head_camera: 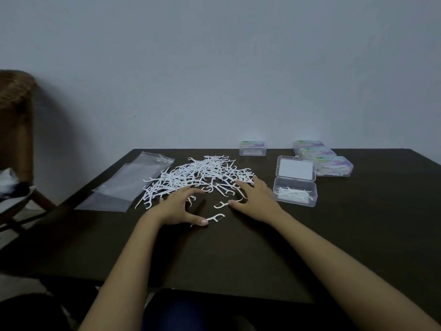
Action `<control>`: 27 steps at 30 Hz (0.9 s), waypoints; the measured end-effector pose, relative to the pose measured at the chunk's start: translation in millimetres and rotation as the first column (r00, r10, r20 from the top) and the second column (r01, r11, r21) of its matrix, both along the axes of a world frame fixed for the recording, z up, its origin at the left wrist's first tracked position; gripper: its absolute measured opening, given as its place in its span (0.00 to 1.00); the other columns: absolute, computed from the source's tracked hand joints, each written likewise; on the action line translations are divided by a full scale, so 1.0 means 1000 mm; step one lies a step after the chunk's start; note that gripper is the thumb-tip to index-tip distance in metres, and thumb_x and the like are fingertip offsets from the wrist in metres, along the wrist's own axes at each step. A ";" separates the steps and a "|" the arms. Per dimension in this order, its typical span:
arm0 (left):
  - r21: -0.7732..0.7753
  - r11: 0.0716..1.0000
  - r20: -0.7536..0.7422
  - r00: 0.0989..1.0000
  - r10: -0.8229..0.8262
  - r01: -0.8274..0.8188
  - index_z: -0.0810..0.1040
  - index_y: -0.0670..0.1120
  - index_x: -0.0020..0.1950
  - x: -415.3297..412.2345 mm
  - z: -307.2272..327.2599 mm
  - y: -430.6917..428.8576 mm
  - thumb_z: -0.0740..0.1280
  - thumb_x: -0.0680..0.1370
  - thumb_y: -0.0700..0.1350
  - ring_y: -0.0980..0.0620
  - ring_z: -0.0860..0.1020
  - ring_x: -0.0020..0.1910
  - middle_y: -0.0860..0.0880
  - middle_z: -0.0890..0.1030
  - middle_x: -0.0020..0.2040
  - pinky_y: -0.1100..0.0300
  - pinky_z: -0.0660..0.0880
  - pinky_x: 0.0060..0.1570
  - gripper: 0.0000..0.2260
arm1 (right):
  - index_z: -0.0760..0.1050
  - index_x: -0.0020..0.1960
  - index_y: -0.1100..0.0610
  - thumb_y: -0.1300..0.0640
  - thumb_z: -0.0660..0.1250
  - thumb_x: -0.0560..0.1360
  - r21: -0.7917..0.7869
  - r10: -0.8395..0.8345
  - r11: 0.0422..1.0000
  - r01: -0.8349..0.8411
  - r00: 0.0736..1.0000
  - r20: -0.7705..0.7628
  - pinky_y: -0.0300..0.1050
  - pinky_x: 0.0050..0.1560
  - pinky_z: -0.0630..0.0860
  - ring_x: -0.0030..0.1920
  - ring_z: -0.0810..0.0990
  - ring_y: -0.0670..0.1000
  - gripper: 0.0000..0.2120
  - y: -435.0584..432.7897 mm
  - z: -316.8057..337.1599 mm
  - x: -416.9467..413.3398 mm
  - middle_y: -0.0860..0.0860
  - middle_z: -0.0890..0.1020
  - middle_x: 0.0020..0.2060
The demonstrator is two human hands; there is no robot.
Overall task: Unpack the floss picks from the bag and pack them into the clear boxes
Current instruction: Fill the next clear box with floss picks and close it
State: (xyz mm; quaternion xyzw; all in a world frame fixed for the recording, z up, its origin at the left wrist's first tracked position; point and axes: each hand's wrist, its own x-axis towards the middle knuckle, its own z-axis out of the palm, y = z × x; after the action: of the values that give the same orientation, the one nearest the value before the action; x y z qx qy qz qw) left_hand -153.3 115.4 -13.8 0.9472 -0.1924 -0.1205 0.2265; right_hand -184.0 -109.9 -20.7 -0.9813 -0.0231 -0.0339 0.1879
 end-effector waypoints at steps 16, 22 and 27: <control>0.056 0.987 0.297 0.946 0.131 -0.154 0.80 0.52 0.54 0.005 0.010 -0.048 0.67 0.76 0.49 0.53 0.73 0.59 0.52 0.78 0.56 0.36 0.39 0.68 0.08 | 0.82 0.53 0.54 0.56 0.63 0.74 -0.030 0.111 0.994 -0.108 0.986 0.122 0.47 0.59 0.72 0.58 0.75 0.54 0.11 0.004 0.010 0.012 0.53 0.81 0.54; 0.088 0.988 0.320 0.943 0.094 -0.129 0.79 0.50 0.51 0.001 0.011 -0.057 0.65 0.77 0.48 0.53 0.75 0.55 0.52 0.79 0.51 0.34 0.41 0.69 0.06 | 0.80 0.50 0.59 0.62 0.59 0.74 -0.239 0.176 0.962 -0.136 0.972 0.154 0.45 0.53 0.69 0.51 0.78 0.57 0.12 -0.001 0.017 0.007 0.57 0.82 0.48; 0.036 0.994 0.325 0.942 0.084 -0.101 0.79 0.50 0.47 -0.003 0.013 -0.056 0.66 0.76 0.52 0.57 0.73 0.46 0.55 0.77 0.45 0.36 0.39 0.69 0.07 | 0.80 0.48 0.60 0.63 0.59 0.73 -0.181 0.174 0.973 -0.143 0.970 0.169 0.43 0.52 0.69 0.50 0.78 0.58 0.11 -0.007 0.020 0.003 0.57 0.82 0.46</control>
State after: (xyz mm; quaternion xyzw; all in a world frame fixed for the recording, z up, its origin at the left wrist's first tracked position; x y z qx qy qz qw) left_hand -156.5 59.2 -0.5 0.9677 -0.1789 0.0419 0.1724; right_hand -181.0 -117.1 -0.6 -0.9813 -0.1216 -0.1072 0.1037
